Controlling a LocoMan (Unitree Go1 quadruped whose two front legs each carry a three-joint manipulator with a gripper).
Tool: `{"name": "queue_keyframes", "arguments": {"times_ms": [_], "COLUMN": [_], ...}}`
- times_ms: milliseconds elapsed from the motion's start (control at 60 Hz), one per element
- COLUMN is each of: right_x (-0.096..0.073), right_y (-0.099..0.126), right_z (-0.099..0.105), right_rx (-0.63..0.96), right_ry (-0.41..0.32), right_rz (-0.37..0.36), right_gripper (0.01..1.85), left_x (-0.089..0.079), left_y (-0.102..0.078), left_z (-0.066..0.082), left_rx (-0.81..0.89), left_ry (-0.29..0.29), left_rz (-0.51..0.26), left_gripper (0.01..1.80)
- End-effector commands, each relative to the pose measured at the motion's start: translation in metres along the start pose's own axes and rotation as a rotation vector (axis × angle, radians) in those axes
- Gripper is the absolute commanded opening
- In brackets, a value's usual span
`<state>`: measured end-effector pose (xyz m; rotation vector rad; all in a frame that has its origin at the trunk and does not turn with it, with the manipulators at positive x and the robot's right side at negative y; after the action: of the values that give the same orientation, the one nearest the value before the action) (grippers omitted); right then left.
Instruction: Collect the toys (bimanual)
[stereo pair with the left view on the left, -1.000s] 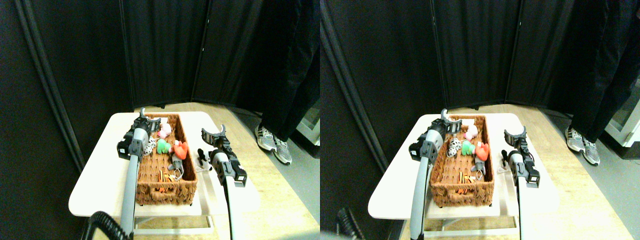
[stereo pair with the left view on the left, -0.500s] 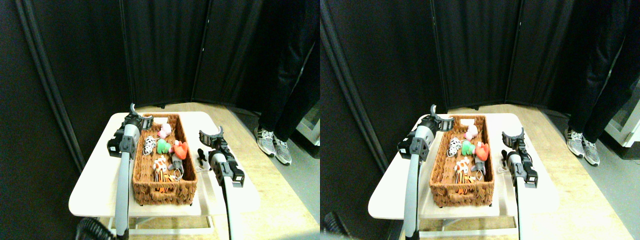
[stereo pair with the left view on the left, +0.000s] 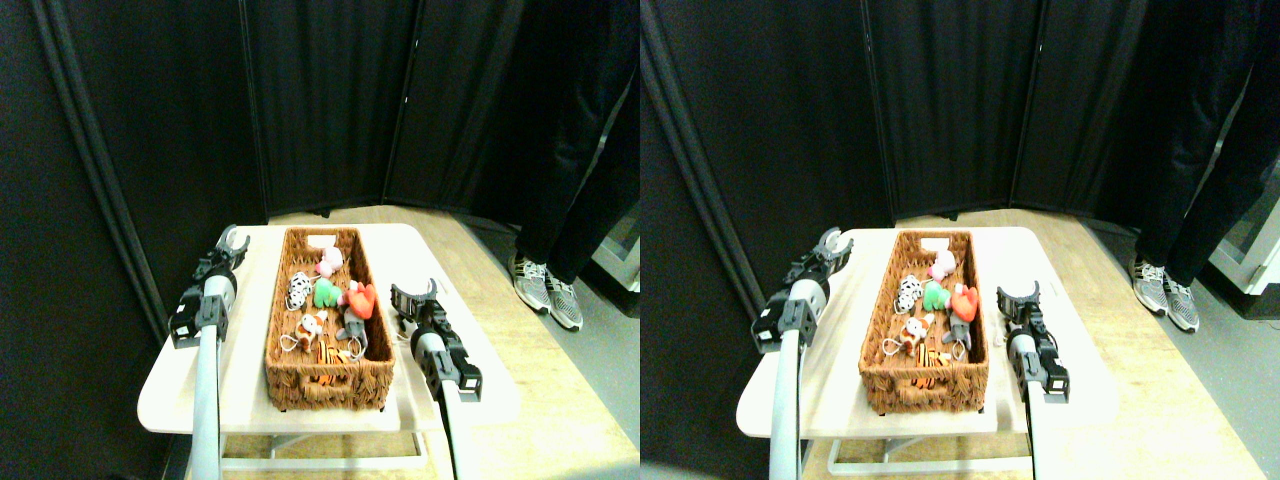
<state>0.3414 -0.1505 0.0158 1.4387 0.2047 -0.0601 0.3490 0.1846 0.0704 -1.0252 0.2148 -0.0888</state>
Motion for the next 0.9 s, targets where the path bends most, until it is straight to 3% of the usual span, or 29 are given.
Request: {"name": "queue_keyframes", "arguments": {"times_ms": [17, 233, 300, 817, 900], "right_x": [0.0, -0.007, -0.008, -0.014, -0.013], "right_y": [0.003, -0.005, -0.014, -0.047, -0.048], "right_z": [-0.001, 0.003, 0.005, 0.012, 0.012], "right_rx": [-0.007, -0.002, -0.008, 0.03, 0.037], "right_ry": [0.007, -0.023, -0.028, -0.084, -0.11], "right_rz": [0.038, 0.008, -0.019, -0.086, -0.083], "right_gripper": [0.65, 0.64, 0.75, 0.74, 0.59], "left_x": [-0.002, -0.004, -0.002, -0.004, -0.005], "left_y": [0.006, 0.036, 0.044, 0.059, 0.056], "left_z": [0.003, 0.007, 0.004, -0.006, -0.007], "left_rx": [0.026, 0.027, 0.013, -0.025, -0.036], "left_ry": [-0.062, -0.088, -0.106, -0.125, -0.134], "left_rz": [-0.001, 0.053, 0.063, 0.069, 0.069], "left_gripper": [0.1, 0.05, 0.07, 0.09, 0.08]}}
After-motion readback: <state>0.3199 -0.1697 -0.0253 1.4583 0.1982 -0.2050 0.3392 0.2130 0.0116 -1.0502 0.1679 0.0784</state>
